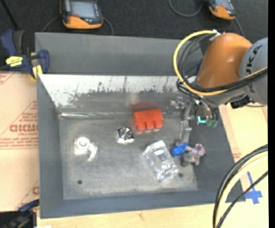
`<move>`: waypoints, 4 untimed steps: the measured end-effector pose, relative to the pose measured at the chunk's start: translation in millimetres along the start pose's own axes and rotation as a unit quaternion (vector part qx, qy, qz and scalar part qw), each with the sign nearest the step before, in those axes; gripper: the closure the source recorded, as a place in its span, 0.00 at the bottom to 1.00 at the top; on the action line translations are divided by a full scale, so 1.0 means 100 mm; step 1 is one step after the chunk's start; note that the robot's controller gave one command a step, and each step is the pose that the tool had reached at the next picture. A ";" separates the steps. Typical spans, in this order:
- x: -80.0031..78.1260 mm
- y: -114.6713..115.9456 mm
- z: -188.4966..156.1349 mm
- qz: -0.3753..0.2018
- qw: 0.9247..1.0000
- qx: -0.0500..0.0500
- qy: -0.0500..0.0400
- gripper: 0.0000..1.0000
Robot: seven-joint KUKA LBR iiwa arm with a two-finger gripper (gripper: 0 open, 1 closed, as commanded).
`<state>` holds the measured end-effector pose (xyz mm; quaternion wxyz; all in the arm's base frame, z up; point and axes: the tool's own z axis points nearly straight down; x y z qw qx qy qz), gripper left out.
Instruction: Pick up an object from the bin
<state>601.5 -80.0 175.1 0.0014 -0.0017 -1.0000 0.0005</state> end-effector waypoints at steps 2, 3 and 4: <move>0.16 -0.65 1.02 -0.105 0.994 0.002 -0.005 0.00; 0.16 -0.65 1.02 -0.106 0.994 0.001 -0.005 1.00; 0.11 -0.62 -0.44 -0.087 0.996 0.002 -0.008 1.00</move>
Offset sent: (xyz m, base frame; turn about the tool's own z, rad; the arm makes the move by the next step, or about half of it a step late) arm -0.0265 -0.0780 -0.0945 -0.1381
